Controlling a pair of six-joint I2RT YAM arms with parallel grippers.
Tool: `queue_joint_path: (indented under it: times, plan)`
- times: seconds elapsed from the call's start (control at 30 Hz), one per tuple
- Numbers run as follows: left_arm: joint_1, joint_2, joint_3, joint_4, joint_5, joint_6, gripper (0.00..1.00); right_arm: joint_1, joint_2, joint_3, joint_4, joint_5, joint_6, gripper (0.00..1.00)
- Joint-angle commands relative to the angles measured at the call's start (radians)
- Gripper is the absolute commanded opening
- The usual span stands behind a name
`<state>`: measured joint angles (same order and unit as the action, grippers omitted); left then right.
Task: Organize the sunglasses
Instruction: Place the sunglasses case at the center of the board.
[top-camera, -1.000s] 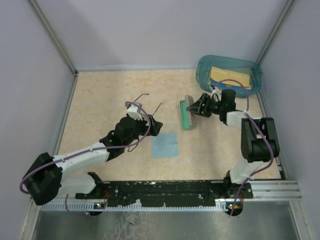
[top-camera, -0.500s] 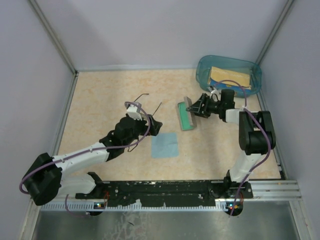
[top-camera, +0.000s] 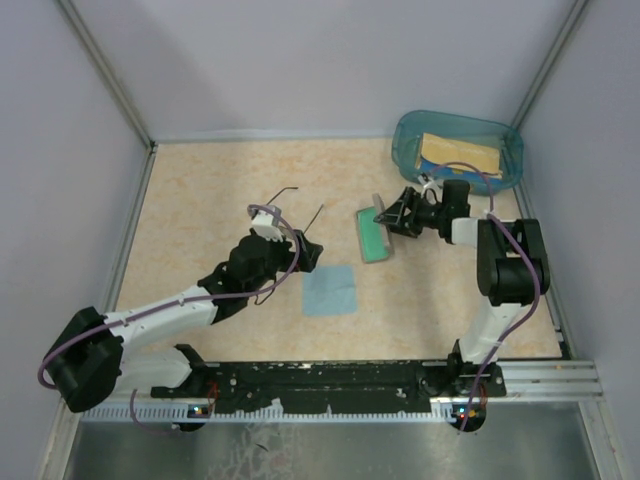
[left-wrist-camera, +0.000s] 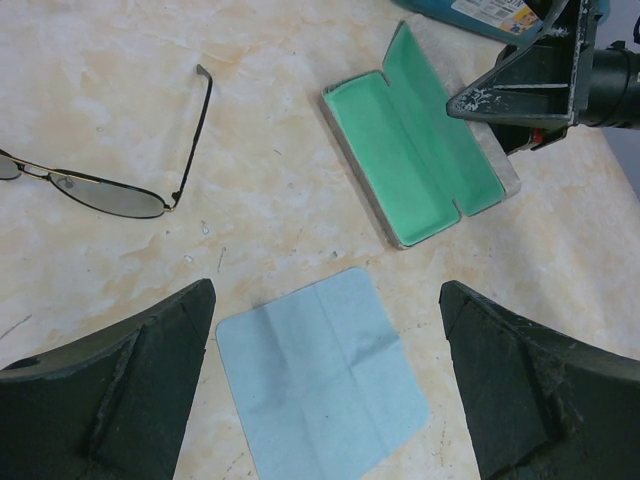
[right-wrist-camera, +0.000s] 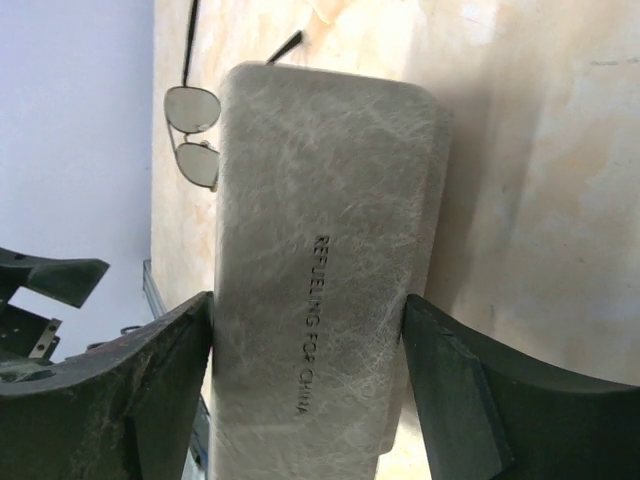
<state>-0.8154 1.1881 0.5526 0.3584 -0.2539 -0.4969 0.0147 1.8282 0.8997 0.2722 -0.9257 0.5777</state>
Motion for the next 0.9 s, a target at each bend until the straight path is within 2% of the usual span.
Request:
queue_joint_path:
  times: [0.0, 0.17, 0.6, 0.87]
  plan:
    - [0.006, -0.028, -0.011, 0.012, -0.014, 0.006, 1.0, -0.005, 0.01, 0.033, -0.006, 0.024, -0.031, 0.78]
    - [0.006, -0.033, -0.011, 0.011, -0.016, 0.006, 1.0, -0.01, -0.008, 0.028, -0.02, 0.052, -0.034, 0.88]
    - [0.005, -0.037, -0.01, 0.008, -0.024, 0.013, 1.0, 0.012, -0.303, 0.012, -0.244, 0.346, -0.187, 0.91]
    - [0.007, -0.048, -0.003, 0.002, -0.032, 0.028, 1.0, 0.214, -0.336, 0.152, -0.492, 0.762, -0.3, 0.9]
